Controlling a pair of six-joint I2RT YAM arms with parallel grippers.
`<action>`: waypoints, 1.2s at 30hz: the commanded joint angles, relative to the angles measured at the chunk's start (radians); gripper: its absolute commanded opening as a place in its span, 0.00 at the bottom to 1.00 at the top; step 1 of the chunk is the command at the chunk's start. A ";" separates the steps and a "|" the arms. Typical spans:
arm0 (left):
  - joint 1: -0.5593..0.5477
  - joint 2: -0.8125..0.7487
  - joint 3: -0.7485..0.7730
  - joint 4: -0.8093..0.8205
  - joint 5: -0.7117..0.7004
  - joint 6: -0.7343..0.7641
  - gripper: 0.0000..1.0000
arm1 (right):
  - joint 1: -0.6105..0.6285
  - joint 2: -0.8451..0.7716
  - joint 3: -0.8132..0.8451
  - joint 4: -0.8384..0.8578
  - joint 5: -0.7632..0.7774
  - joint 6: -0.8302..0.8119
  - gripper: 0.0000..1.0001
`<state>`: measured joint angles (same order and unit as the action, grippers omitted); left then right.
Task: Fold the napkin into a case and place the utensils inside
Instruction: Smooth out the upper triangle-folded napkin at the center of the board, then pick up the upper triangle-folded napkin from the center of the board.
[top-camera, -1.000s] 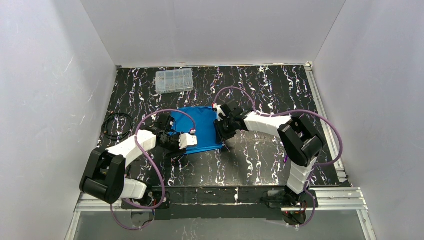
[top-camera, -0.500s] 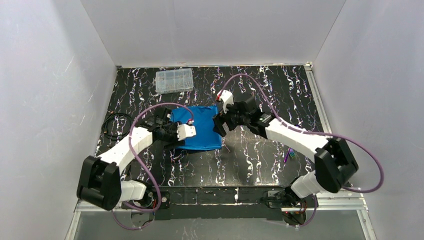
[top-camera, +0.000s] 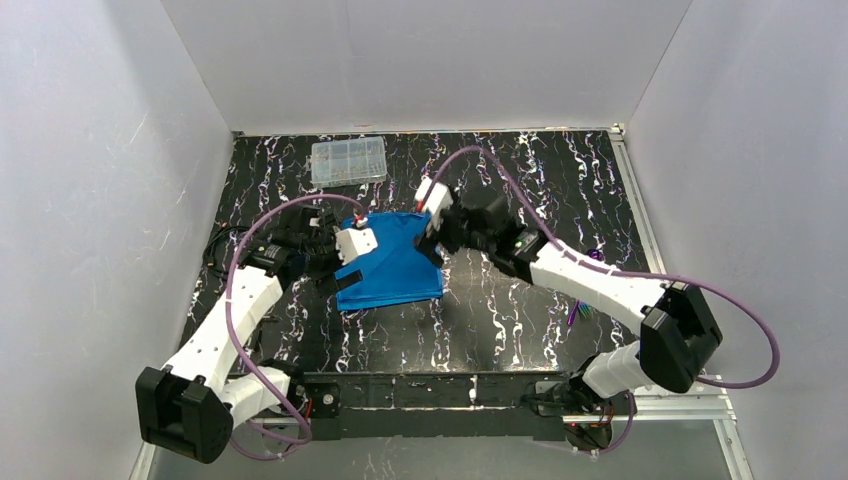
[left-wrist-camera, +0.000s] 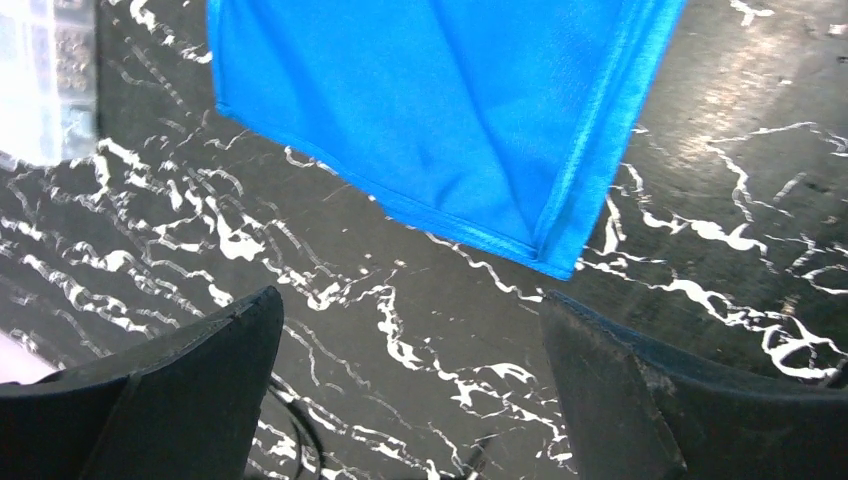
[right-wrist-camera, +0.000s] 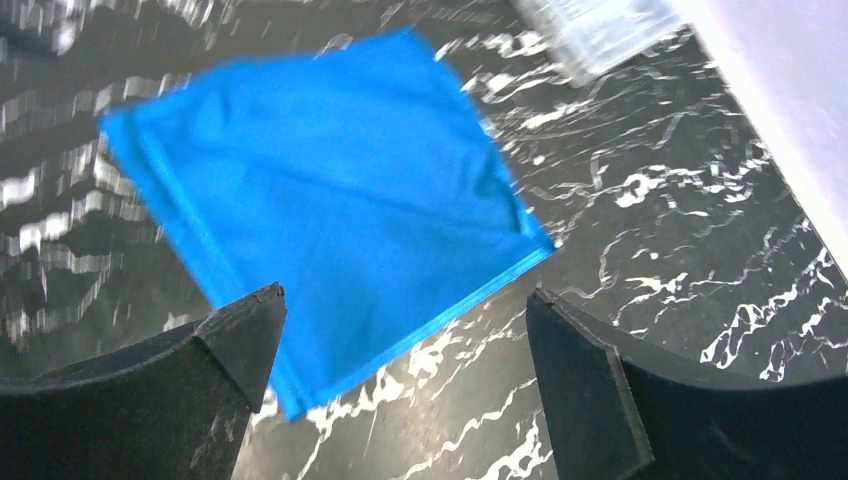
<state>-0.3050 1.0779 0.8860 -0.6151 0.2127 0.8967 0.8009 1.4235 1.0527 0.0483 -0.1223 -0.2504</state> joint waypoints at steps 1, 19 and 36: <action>0.004 -0.065 -0.050 -0.087 0.134 0.084 0.95 | 0.099 -0.065 -0.127 -0.095 0.088 -0.314 0.99; 0.009 -0.134 -0.405 0.153 0.241 0.550 0.88 | 0.176 0.044 -0.287 -0.064 0.064 -0.574 0.99; 0.012 0.036 -0.440 0.293 0.194 0.589 0.81 | 0.175 0.172 -0.306 0.097 0.022 -0.549 0.91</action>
<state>-0.2981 1.0657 0.4587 -0.3347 0.4187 1.4780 0.9764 1.5673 0.7662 0.0593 -0.0818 -0.8135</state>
